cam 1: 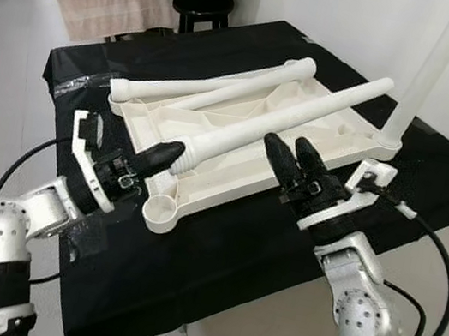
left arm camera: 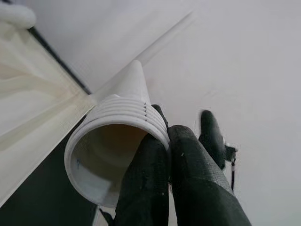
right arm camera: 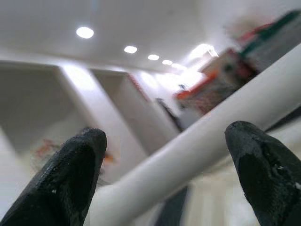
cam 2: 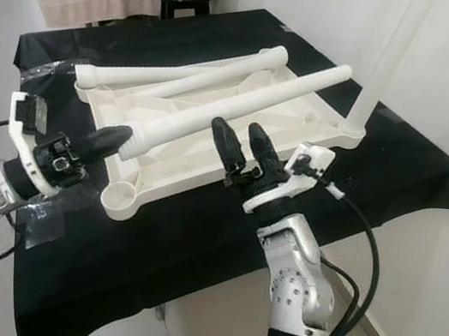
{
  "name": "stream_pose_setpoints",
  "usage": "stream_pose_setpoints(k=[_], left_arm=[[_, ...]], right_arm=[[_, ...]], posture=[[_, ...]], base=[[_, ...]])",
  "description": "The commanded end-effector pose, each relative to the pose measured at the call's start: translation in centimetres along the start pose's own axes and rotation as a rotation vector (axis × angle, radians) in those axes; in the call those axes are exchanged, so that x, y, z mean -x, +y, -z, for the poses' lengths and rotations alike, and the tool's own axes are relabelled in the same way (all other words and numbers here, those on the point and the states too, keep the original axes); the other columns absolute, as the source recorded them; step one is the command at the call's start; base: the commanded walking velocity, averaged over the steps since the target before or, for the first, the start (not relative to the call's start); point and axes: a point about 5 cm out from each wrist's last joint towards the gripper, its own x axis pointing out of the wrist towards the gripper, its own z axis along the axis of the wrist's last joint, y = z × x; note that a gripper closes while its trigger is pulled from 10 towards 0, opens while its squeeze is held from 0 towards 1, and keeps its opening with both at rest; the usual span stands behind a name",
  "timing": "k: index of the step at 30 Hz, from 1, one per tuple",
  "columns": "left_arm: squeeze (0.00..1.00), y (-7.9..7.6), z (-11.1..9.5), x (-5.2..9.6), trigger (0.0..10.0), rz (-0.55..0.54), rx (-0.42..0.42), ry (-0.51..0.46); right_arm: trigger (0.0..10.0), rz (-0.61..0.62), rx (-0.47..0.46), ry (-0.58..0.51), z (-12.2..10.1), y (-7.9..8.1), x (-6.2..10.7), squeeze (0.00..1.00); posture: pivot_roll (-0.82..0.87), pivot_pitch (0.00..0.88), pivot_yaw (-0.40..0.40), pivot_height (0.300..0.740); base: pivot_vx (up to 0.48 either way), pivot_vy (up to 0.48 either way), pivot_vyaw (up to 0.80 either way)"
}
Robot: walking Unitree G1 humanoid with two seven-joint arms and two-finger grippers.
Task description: Building children table
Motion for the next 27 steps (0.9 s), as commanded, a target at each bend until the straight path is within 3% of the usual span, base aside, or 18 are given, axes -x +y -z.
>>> stream_pose_setpoints(k=[1,6,9,27], left_arm=[[0.00,-0.8,-0.3,0.4,0.0,0.066,-0.002,-0.034],[0.00,-1.5,0.2,-0.1,0.0,0.130,0.023,-0.044],[0.00,-2.5,1.1,-0.7,0.0,0.215,0.060,-0.059],[0.00,-4.1,2.2,-1.3,0.0,0.296,0.113,-0.052]], right_arm=[[10.0,-0.137,-0.097,-0.023,-0.2,1.7,-0.6,0.00],[10.0,-0.218,-0.158,0.001,0.5,2.6,-1.1,0.00],[10.0,-0.285,-0.181,0.076,1.8,3.5,-1.6,0.00],[10.0,-0.284,-0.232,0.129,3.2,3.5,-1.7,0.00]], posture=[[-0.07,0.121,0.054,0.740],[-0.06,0.119,0.052,0.740],[-0.06,0.118,0.047,0.740],[-0.05,0.113,0.044,0.740]], base=[[0.000,0.000,0.00],[0.000,0.000,0.00],[0.000,0.000,0.00],[0.000,0.000,0.00]])
